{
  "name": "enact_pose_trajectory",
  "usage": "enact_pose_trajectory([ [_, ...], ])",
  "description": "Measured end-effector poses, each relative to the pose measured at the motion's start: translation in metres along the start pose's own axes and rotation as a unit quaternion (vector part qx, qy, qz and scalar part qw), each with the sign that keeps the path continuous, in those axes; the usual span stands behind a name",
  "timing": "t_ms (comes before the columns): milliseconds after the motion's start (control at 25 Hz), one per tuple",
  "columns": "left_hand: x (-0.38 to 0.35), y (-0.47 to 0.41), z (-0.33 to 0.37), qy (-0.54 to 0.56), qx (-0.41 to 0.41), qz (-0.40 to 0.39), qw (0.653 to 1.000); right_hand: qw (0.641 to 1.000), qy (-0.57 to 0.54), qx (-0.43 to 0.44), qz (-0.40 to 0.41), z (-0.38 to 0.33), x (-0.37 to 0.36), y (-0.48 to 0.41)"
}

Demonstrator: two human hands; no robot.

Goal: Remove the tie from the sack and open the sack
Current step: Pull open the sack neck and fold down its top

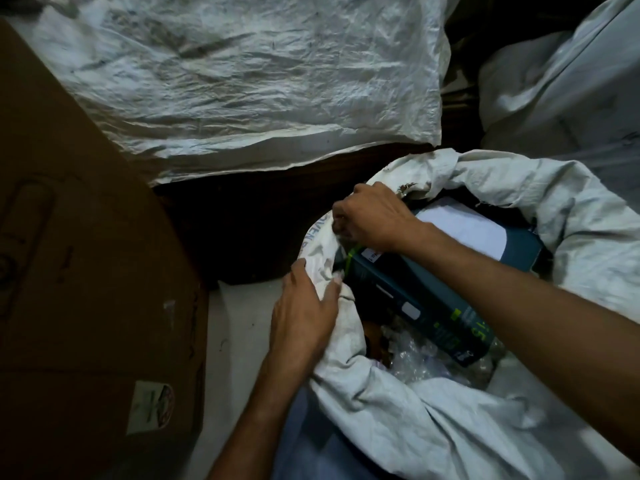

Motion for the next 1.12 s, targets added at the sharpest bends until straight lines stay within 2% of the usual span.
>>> enact_pose_trajectory([
  [80, 0.003, -0.003, -0.014, 0.090, 0.015, -0.001, 0.996, 0.995, -0.058, -0.053, 0.059, -0.015, 0.010, 0.021],
  [160, 0.007, -0.011, -0.022, 0.235, 0.024, 0.023, 0.971, 0.964, -0.201, -0.144, 0.100, -0.036, 0.013, 0.068],
  [240, 0.007, -0.019, -0.027, 0.335, 0.067, 0.042, 0.939, 0.905, -0.373, -0.202, 0.007, -0.068, 0.009, 0.125],
  [280, 0.005, -0.022, -0.026, 0.379, 0.097, 0.040, 0.920, 0.888, -0.411, -0.197, -0.057, -0.087, 0.005, 0.149],
  [320, 0.002, -0.023, -0.024, 0.423, 0.127, 0.034, 0.896, 0.885, -0.417, -0.184, -0.091, -0.103, 0.002, 0.168],
  [360, -0.002, -0.020, -0.021, 0.456, 0.145, 0.019, 0.878, 0.897, -0.399, -0.173, -0.085, -0.116, -0.003, 0.179],
  [400, -0.005, -0.015, -0.019, 0.465, 0.143, 0.004, 0.874, 0.920, -0.351, -0.163, -0.055, -0.126, -0.006, 0.184],
  [440, -0.001, -0.006, -0.016, 0.425, 0.105, -0.004, 0.899, 0.947, -0.284, -0.150, -0.009, -0.134, -0.009, 0.188],
  [480, 0.007, 0.005, -0.011, 0.315, 0.017, -0.008, 0.949, 0.970, -0.206, -0.127, 0.036, -0.141, -0.012, 0.190],
  [520, 0.017, 0.014, -0.008, 0.164, -0.117, -0.007, 0.979, 0.982, -0.135, -0.111, 0.064, -0.147, -0.016, 0.194],
  [560, 0.028, 0.024, -0.004, 0.032, -0.251, -0.032, 0.967, 0.987, -0.089, -0.104, 0.086, -0.153, -0.021, 0.200],
  [600, 0.039, 0.032, -0.002, -0.063, -0.350, -0.083, 0.931, 0.986, -0.055, -0.098, 0.120, -0.158, -0.028, 0.205],
  [640, 0.049, 0.042, 0.001, -0.123, -0.397, -0.164, 0.895, 0.983, -0.033, -0.087, 0.161, -0.164, -0.033, 0.214],
  [720, 0.055, 0.050, -0.009, -0.215, -0.379, -0.297, 0.850, 0.975, -0.011, -0.074, 0.207, -0.174, -0.038, 0.232],
  [760, 0.055, 0.051, -0.015, -0.270, -0.369, -0.306, 0.835, 0.975, -0.022, -0.081, 0.205, -0.176, -0.036, 0.243],
  [800, 0.052, 0.051, -0.017, -0.324, -0.376, -0.274, 0.824, 0.977, -0.036, -0.090, 0.192, -0.172, -0.031, 0.255],
  [880, 0.048, 0.055, -0.019, -0.399, -0.416, -0.160, 0.802, 0.983, -0.019, -0.112, 0.141, -0.153, -0.020, 0.279],
  [960, 0.044, 0.061, -0.023, -0.416, -0.438, -0.036, 0.796, 0.987, 0.043, -0.127, 0.087, -0.126, -0.015, 0.293],
  [1040, 0.040, 0.070, -0.025, -0.377, -0.413, 0.065, 0.826, 0.983, 0.081, -0.115, 0.114, -0.110, -0.019, 0.303],
  [1120, 0.032, 0.079, -0.026, -0.345, -0.402, 0.103, 0.842, 0.972, 0.110, -0.084, 0.192, -0.102, -0.028, 0.315],
])
Point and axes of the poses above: each hand's wrist, its own y-axis away from the middle knuckle, its own x-axis out of the back of the hand, z = x × y, the point moved 3 cm from there along -y, towards the middle knuckle, and after that the axes turned 3 degrees about -z, right-handed, at the moved point
